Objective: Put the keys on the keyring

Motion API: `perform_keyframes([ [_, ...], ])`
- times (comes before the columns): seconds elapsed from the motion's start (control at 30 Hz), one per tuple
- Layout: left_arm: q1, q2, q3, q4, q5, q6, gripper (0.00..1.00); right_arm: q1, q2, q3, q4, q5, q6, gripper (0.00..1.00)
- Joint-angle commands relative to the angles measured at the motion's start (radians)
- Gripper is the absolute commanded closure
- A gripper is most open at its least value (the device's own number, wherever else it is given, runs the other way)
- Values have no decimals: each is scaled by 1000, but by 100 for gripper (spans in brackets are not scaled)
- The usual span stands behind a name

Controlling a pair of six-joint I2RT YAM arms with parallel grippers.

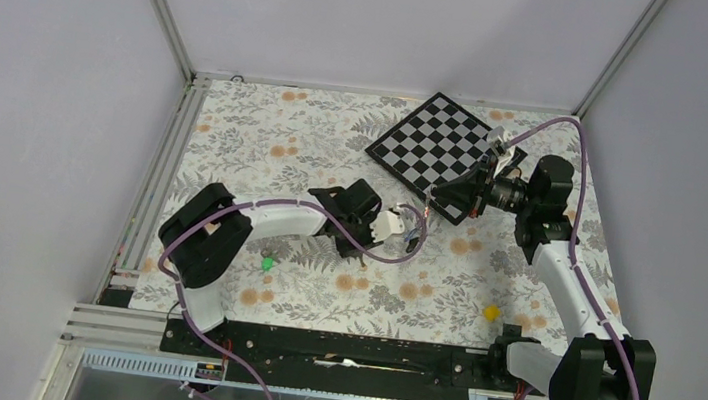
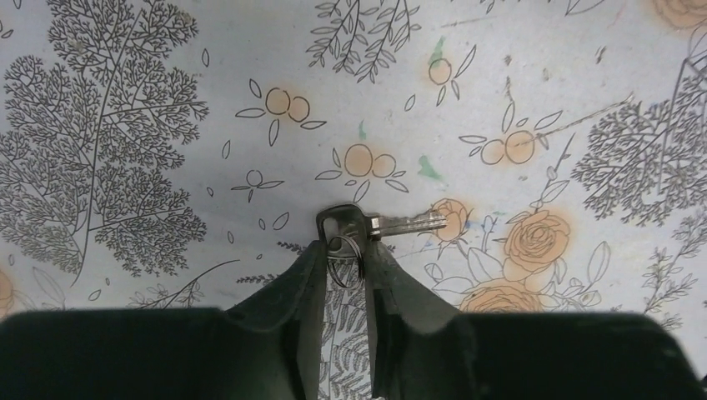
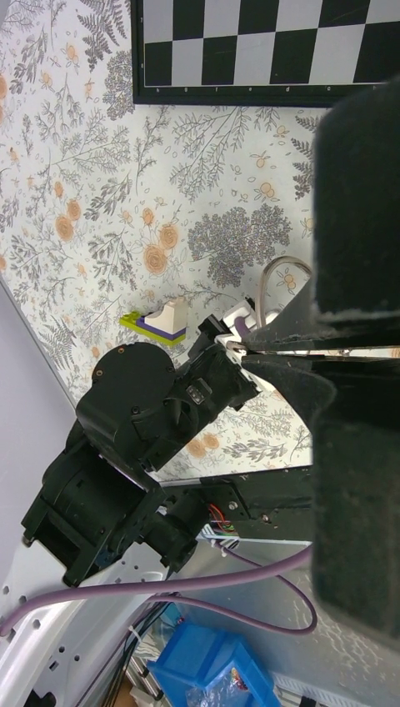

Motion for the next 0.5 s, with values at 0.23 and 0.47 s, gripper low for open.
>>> perform_keyframes([
  [0.23, 35, 0, 81, -74, 155, -49, 96, -4, -28, -4, 42, -3, -7, 100],
  [0.47, 69, -22, 73, -78, 198, -55, 100, -4, -28, -5, 44, -3, -8, 100],
])
